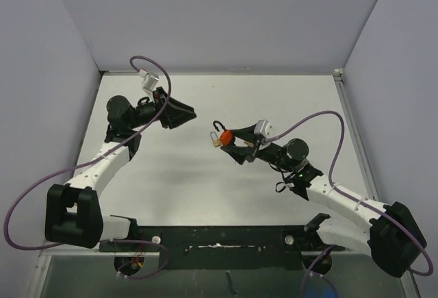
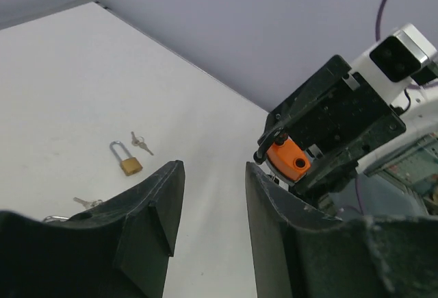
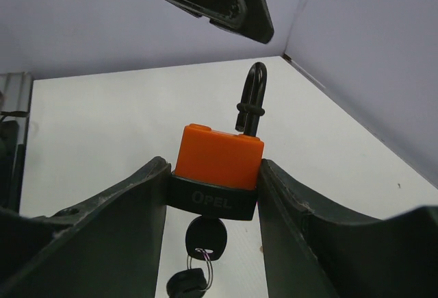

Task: Lock with the key
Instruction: Lock the lock.

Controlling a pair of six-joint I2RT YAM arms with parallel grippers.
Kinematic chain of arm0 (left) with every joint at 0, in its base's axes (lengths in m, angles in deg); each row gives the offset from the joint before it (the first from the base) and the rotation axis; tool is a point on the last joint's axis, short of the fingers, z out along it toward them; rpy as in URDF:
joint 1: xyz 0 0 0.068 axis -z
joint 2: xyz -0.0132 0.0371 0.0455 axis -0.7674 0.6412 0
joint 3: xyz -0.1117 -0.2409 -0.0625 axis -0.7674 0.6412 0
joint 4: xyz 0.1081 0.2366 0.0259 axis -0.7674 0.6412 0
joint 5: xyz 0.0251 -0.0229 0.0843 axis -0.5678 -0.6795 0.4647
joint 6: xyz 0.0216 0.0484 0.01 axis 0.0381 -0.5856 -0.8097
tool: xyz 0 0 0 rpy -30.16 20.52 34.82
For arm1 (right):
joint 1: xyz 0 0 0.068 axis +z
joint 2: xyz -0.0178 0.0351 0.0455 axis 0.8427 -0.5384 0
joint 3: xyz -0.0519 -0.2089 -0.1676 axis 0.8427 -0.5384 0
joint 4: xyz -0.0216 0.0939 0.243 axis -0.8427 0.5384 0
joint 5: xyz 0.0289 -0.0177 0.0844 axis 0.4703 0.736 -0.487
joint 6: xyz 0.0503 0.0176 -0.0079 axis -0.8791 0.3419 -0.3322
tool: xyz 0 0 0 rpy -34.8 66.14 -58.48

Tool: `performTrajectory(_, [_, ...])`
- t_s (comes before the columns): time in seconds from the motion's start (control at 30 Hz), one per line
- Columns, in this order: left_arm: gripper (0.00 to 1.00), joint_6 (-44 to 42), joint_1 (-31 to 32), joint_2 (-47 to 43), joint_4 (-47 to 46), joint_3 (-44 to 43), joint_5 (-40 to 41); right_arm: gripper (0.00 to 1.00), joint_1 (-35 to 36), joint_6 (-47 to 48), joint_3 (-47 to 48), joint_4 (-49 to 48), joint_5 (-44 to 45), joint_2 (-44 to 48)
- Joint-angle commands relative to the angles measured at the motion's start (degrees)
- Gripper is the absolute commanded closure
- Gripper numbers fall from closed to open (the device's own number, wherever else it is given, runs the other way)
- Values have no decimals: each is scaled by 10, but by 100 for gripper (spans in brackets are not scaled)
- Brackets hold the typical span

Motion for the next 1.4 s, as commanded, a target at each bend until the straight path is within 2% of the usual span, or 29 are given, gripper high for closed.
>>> performTrajectory(0.0, [61,63,22,24,-122,-37,-132,100,-9,-19,35,-34,-91,33])
performTrajectory(0.17, [65,38,45,4,-113,-49,-158,100,-10,-35,50,-12,-116,45])
performTrajectory(0.43, [69,-96,83,-39,64,-82,-151,100,-10,-56,53,-20,-128,49])
performTrajectory(0.77, [69,-130,91,-53,119,-87,-134,100,-10,-60,58,-14,-126,52])
performTrajectory(1.1, [70,-238,124,-59,274,-117,-80,100,-9,-72,64,-14,-130,47])
performTrajectory(1.27, [71,-250,128,-64,286,-119,-61,100,-8,-76,66,-17,-132,43])
performTrajectory(1.37, [75,-244,129,-65,279,-117,-53,100,-8,-76,66,-16,-132,43])
